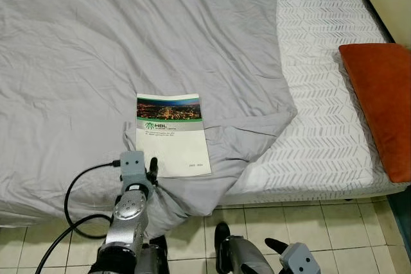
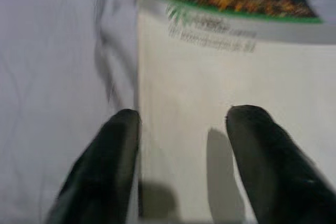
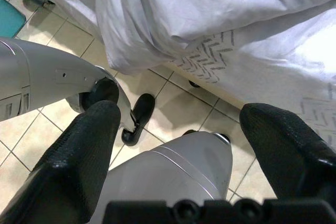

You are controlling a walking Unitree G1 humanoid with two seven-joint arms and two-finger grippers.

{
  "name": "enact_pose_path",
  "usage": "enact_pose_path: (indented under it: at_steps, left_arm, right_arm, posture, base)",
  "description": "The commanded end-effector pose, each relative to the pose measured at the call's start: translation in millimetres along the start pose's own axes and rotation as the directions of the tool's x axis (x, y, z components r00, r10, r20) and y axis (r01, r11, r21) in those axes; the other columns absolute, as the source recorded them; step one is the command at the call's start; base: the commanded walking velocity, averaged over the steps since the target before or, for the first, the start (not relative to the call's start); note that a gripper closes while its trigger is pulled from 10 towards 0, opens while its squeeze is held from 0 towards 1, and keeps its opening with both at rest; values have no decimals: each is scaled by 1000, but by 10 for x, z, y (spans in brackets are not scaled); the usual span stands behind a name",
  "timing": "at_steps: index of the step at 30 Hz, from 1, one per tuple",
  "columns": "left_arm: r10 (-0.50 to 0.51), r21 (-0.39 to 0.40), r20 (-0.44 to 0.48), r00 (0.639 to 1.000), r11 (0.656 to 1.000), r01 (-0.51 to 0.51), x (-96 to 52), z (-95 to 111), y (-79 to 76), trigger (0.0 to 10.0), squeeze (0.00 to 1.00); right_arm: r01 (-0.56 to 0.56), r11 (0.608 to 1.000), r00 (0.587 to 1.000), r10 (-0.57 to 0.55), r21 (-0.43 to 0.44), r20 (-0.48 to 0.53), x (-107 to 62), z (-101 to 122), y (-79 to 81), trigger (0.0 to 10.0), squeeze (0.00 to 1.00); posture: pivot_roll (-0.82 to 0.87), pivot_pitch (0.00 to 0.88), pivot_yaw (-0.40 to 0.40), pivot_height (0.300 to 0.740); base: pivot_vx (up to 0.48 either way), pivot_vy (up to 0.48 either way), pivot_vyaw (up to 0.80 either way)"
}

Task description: Clean up the room

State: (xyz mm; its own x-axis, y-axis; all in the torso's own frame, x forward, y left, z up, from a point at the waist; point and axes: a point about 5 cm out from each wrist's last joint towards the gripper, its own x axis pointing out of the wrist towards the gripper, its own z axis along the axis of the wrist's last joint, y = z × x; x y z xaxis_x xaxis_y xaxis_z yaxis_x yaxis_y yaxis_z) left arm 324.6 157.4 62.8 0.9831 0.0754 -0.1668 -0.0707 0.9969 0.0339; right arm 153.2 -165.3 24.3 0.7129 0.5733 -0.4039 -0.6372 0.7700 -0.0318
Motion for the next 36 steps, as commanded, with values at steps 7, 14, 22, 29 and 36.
enact_pose_path:
  at_steps: [7, 14, 22, 29, 36]
  left_arm:
    - [-30, 42, -103, 994, 999, 34, -79, -297, -76, 10000, 0]
    - [-16, -19, -160, 987, 1000, 13, -85, -392, -69, 10000, 0]
    - [-16, -9, -123, 992, 1000, 15, -27, -311, -77, 10000, 0]
    - [-6, 134, -4, 1000, 991, 6, -4, -145, -68, 0, 0]
    - [-5, 231, 76, 997, 973, -13, -68, -49, -72, 0, 0]
  right_arm:
    - [1, 1000, 999, 0, 20, -52, -77, -119, 59, 10000, 0]
    - [5, 1000, 998, -4, 21, -58, -92, -128, 59, 10000, 0]
    - [9, 1000, 998, -7, 21, -65, -117, -133, 58, 10000, 0]
    - [11, 1000, 998, -9, 20, -68, -124, -137, 53, 10000, 0]
    - [11, 1000, 997, -10, 18, -74, -135, -146, 45, 10000, 0]
  posture:
    - [-203, 381, -95, 740]
    - [-210, 386, -93, 740]
    - [-215, 390, -95, 740]
    - [-216, 393, -94, 740]
    - [-209, 393, -92, 740]
  base:
    - [0, 0, 0]
    - [0, 0, 0]
    - [0, 0, 0]
    - [0, 0, 0]
    - [0, 0, 0]
